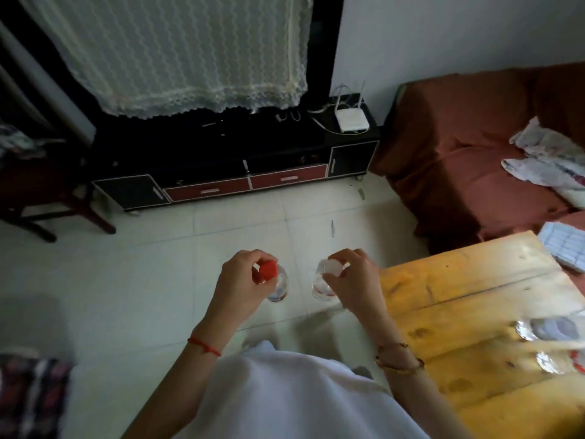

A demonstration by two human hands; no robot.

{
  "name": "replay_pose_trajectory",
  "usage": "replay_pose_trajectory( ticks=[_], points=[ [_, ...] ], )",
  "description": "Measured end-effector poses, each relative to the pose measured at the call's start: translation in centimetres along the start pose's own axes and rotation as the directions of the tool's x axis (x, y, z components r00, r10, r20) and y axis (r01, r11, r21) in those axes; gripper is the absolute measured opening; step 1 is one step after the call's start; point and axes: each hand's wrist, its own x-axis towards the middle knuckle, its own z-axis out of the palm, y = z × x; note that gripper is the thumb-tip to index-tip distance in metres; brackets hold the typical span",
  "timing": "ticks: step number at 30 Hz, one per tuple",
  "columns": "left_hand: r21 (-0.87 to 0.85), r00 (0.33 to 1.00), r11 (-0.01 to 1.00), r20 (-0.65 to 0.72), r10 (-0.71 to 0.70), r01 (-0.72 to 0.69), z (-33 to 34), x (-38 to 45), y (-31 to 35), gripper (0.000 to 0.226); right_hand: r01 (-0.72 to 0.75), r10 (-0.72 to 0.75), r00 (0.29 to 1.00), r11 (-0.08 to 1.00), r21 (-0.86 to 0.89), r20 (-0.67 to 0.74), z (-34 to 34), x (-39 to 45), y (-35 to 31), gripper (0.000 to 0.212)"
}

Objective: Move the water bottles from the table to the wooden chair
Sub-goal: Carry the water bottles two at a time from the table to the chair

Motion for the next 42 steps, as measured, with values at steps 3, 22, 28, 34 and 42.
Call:
replay_pose_trajectory(
  ticks=[3,22,28,34,42],
  points=[
    [0.013,0.997,0.998,-0.046,-0.056,0.056,-4.8,0.3,-4.2,0.029,0.054,-0.055,0.997,0.998,0.017,0.062,4.4,1.5,-4.9,0.024],
    [-0.196,0.714,0.874,-0.512,-0.478,0.444,-26.3,4.8,-24.3,0.027,0.496,-0.455,0.739,0.867,0.057,0.496,28.0,14.2,-33.0,0.022],
    [-0.206,0.619,0.853,-0.609,-0.495,0.48,-33.7,9.1,-29.4,0.023,0.581,-0.502,0.631,0.811,0.068,0.591,35.6,20.1,-42.2,0.02],
    [-0.274,0.521,0.798,-0.636,-0.569,0.537,-41.5,14.2,-34.6,0.022,0.654,-0.549,0.526,0.749,0.105,0.649,43.4,25.7,-51.4,0.015],
    [-0.271,0.483,0.765,-0.642,-0.596,0.584,-51.9,19.7,-42.7,0.025,0.692,-0.585,0.478,0.71,0.13,0.656,53.1,29.8,-62.9,0.02]
  ],
)
